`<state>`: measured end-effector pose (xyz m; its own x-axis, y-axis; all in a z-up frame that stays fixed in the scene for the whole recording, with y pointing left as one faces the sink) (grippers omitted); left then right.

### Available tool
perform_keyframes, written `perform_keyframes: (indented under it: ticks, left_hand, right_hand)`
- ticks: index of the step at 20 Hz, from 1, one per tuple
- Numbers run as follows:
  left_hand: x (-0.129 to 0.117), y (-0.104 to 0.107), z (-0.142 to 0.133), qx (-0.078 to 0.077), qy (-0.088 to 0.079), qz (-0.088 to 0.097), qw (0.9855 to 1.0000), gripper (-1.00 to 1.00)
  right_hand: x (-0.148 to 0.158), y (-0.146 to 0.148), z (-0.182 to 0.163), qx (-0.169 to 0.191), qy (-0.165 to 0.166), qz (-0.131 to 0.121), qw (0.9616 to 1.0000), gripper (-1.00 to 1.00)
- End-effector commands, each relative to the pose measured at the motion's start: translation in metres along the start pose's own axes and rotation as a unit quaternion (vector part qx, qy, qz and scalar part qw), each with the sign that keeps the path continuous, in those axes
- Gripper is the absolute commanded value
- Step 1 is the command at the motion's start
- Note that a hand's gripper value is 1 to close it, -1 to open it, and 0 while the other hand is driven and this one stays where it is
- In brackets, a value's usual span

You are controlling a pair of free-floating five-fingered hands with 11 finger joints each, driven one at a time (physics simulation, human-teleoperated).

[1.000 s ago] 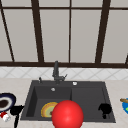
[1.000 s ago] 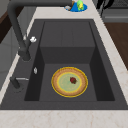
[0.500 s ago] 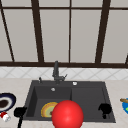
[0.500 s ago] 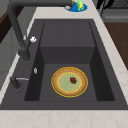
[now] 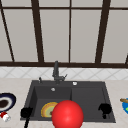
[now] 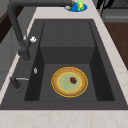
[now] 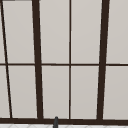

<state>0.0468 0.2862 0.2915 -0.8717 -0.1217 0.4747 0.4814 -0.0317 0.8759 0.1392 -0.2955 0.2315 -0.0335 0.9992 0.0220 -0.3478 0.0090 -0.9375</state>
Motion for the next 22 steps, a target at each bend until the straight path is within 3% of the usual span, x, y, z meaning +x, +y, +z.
perform_keyframes:
  ticks: [1, 2, 3, 9, 16, 18, 22]
  left_hand:
    - [-0.001, -0.001, -0.017, 0.009, 0.026, 0.002, 0.9996, -1.0]
    - [-0.002, -0.002, -0.02, 0.014, 0.029, 0.003, 0.9995, -1.0]
    - [-0.005, -0.002, -0.025, 0.008, 0.028, 0.002, 0.9996, -1.0]
    - [-0.026, -0.004, -0.047, 0.012, 0.033, 0.001, 0.9994, -1.0]
    - [-0.054, -0.001, -0.081, -0.007, 0.025, -0.002, 0.9997, -1.0]
    - [-0.067, 0.003, -0.093, -0.02, 0.015, 0.003, 0.9997, -1.0]
    - [-0.089, 0.009, -0.117, -0.019, 0.016, 0.002, 0.9997, -1.0]
  right_hand:
    - [0.0, 0.0, 0.0, 0.0, 0.0, 0.0, 1.0, 0.0]
    - [0.0, 0.0, 0.0, 0.0, 0.0, 0.0, 1.0, 0.0]
    - [0.0, 0.0, 0.0, 0.0, 0.0, 0.0, 1.0, 0.0]
    - [0.0, 0.0, 0.0, 0.0, 0.0, 0.0, 1.0, 0.0]
    - [0.0, 0.0, 0.0, 0.0, 0.0, 0.0, 1.0, 0.0]
    - [0.0, 0.0, 0.0, 0.0, 0.0, 0.0, 1.0, 0.0]
    - [0.0, 0.0, 0.0, 0.0, 0.0, 0.0, 1.0, 0.0]
